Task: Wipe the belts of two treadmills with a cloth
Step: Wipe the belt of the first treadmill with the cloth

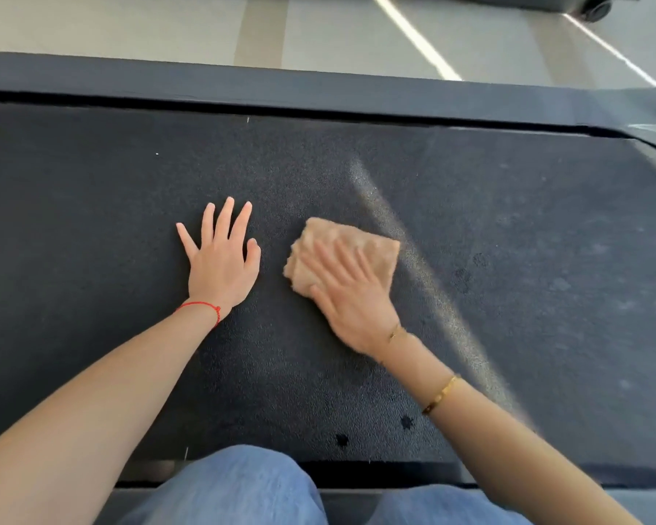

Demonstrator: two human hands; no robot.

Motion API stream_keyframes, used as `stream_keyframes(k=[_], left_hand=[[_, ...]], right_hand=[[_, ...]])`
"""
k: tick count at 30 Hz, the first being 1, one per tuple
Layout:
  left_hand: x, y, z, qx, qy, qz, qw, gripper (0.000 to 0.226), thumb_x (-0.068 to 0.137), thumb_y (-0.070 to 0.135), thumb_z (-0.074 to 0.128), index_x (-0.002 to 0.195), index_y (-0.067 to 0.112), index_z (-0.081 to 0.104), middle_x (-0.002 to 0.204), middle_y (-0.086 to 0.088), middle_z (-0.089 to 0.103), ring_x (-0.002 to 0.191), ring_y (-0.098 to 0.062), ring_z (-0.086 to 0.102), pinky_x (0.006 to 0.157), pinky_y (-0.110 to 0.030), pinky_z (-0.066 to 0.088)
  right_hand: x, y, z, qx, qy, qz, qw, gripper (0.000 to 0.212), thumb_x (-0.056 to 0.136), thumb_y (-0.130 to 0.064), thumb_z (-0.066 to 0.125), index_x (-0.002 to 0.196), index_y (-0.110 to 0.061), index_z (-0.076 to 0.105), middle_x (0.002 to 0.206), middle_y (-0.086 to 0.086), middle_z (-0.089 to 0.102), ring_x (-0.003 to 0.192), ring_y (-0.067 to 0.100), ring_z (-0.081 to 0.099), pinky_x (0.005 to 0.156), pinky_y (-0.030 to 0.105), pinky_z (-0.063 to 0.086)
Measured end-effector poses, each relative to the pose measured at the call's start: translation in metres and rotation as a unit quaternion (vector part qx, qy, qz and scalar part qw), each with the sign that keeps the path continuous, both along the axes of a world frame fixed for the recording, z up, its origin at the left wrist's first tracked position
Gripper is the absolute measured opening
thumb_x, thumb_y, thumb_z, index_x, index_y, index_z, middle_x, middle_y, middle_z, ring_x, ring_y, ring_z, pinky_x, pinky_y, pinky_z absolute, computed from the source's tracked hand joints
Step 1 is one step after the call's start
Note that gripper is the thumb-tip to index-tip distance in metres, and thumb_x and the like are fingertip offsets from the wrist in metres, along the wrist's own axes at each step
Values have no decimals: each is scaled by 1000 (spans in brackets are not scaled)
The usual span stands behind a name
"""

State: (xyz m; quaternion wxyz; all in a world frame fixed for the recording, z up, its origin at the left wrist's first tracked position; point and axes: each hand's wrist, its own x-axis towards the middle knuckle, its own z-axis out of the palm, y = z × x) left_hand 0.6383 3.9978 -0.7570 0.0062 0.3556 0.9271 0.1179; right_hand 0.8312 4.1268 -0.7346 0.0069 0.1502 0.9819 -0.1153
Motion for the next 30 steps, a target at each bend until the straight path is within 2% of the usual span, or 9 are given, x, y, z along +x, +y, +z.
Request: stream_keyframes(k=[4,7,9,11,17,20,24,27,30], left_hand=[[-2,-2,0,3,-4,-6,1000,56,102,33,34,157,29,24,165,0,20,153,-26,10,117,-69,3],[-1,-2,1,6,-8,-5,1000,56,102,33,35,157,28,24,165,0,20,153,-26,10,118,-68,2],[0,-1,1,4,-7,-4,1000,56,102,33,35,157,28,24,165,0,20,153,-26,9,118,-68,1],[0,-1,2,1,-4,-3,1000,57,102,33,35,157,28,23,165,-1,19,153,-26,9,117,-69,2],[3,-1,3,7,0,-1,1000,56,102,32,35,157,26,25,165,-2,20,153,-27,10,118,-68,2],[4,-3,5,12,-2,-2,1000,55,103,33,36,156,24,28,164,-3,23,153,-26,11,118,-67,3],[4,-5,5,24,-3,-8,1000,53,103,34,38,155,23,32,163,-4,27,152,-27,15,119,-66,5],[6,-4,6,36,-1,-4,999,52,103,32,40,154,20,35,162,-6,29,151,-28,18,119,-65,6],[7,-5,5,38,-1,-5,999,52,104,31,38,154,20,33,162,-5,28,151,-28,17,120,-64,6]], right_hand=[[24,4,0,0,16,-1,1000,53,106,-40,29,157,-27,19,165,-5,9,153,22,1,124,41,-4],[49,51,0,17,42,-124,991,52,107,-31,34,156,-18,23,164,5,14,152,32,8,123,43,-4],[61,76,0,-11,9,-238,971,54,107,-40,24,158,-27,12,166,1,3,153,27,-2,123,41,-7],[56,74,-1,-23,2,-281,959,54,106,-44,17,158,-32,7,166,-3,-1,152,24,-6,123,43,-5],[33,-24,-1,1,6,-50,999,53,107,-39,25,157,-27,13,165,-3,5,153,26,-4,123,43,-6],[42,-35,-3,2,-5,-9,1000,53,106,-43,24,157,-31,14,165,-9,5,153,21,-2,123,41,-4],[56,17,0,8,8,-106,994,53,106,-42,27,157,-30,16,165,-4,5,153,25,-1,119,36,-13],[59,50,2,-16,0,-208,978,53,106,-44,20,157,-32,11,166,-5,2,153,25,-3,123,41,-7],[51,40,-1,-4,-5,-197,980,53,106,-44,17,158,-33,7,166,-5,1,153,25,-4,123,44,-5]])
